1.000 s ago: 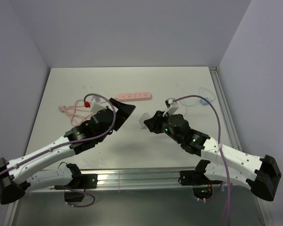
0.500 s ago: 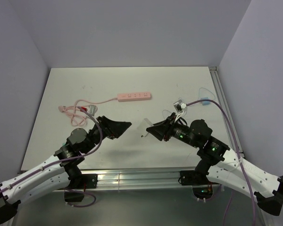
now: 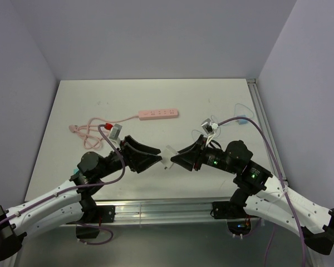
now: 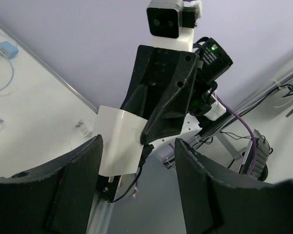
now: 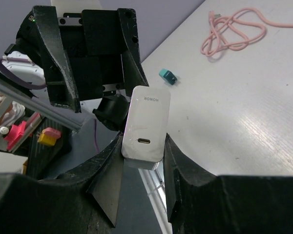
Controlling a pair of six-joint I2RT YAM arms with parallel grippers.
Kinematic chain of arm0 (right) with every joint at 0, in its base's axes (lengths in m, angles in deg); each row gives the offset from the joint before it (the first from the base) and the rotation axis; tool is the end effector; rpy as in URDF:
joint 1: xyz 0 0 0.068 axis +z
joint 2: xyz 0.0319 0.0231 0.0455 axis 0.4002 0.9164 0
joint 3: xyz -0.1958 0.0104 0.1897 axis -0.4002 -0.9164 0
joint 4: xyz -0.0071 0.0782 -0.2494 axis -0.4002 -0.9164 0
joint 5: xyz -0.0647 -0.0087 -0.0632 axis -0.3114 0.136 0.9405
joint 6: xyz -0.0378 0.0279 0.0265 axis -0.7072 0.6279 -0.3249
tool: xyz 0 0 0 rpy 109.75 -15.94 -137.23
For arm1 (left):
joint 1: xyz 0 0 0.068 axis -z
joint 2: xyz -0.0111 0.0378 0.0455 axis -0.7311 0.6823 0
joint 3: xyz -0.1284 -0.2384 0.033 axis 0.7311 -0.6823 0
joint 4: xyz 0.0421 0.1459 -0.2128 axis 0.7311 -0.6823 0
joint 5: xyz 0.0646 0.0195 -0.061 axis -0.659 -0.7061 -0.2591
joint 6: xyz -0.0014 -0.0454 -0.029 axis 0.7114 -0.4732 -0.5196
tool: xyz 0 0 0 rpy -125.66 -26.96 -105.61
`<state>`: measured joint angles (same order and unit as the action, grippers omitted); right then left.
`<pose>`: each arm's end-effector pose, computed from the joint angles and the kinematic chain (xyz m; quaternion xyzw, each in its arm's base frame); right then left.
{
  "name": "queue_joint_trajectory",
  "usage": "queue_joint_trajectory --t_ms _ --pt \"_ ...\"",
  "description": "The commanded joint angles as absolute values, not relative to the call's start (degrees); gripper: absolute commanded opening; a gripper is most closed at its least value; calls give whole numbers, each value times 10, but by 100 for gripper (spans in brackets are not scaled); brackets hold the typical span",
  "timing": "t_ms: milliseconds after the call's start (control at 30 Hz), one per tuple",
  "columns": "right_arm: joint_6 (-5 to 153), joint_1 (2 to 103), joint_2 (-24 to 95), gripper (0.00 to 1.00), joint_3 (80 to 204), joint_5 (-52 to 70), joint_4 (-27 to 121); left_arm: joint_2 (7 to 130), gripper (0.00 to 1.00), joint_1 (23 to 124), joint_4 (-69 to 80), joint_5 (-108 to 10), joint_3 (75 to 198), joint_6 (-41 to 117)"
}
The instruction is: Insert the plug
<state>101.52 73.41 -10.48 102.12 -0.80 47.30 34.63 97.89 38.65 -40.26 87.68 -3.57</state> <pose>0.0933 0.1275 0.3271 -0.2019 0.6791 0.5489 0.4435 0.1042 -0.1449 0.3009 0.1078 0.5924 -0.6808 0.4171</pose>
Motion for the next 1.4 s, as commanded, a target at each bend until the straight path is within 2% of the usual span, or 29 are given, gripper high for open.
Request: queue_joint_trajectory --t_ms 0,100,300,433,567,733,800,833,933,1000,1033,1100,1133,1333,1367 --pt "1022 730 -114 0 1063 -24 523 342 66 976 438 -367 866 -30" --pt "1022 730 -114 0 1063 -33 533 358 70 976 459 -359 860 -41" --pt "1029 730 -119 0 1074 -51 538 372 86 976 456 -373 857 -45" --pt "1029 731 -123 0 1077 -49 534 364 86 976 453 -379 858 -40" --pt "1036 730 -124 0 1070 -59 557 377 74 976 471 -352 862 -45" --pt "1043 730 -97 0 1075 -75 587 391 66 976 514 -335 858 -68" --pt "1047 731 -90 0 1072 -83 599 396 56 976 531 -329 859 -75" --pt "1047 731 -89 0 1072 -84 602 398 50 977 534 -323 862 -76" --pt "1035 730 -82 0 1078 -87 581 393 3 976 539 -317 864 -80" --pt "1022 730 -74 0 1098 -90 555 385 0 976 519 -321 864 -69" --pt "1008 730 -71 12 1107 -86 517 377 0 976 505 -324 867 -62" --pt "993 729 -60 26 1146 -75 465 368 0 975 457 -320 877 -31" --pt "975 730 -53 39 1161 -75 410 363 0 975 433 -317 883 -19" --pt "930 730 -15 43 1248 -134 264 365 1 975 294 -265 932 60" --pt "928 730 -11 46 1253 -142 254 364 1 975 280 -260 936 66"
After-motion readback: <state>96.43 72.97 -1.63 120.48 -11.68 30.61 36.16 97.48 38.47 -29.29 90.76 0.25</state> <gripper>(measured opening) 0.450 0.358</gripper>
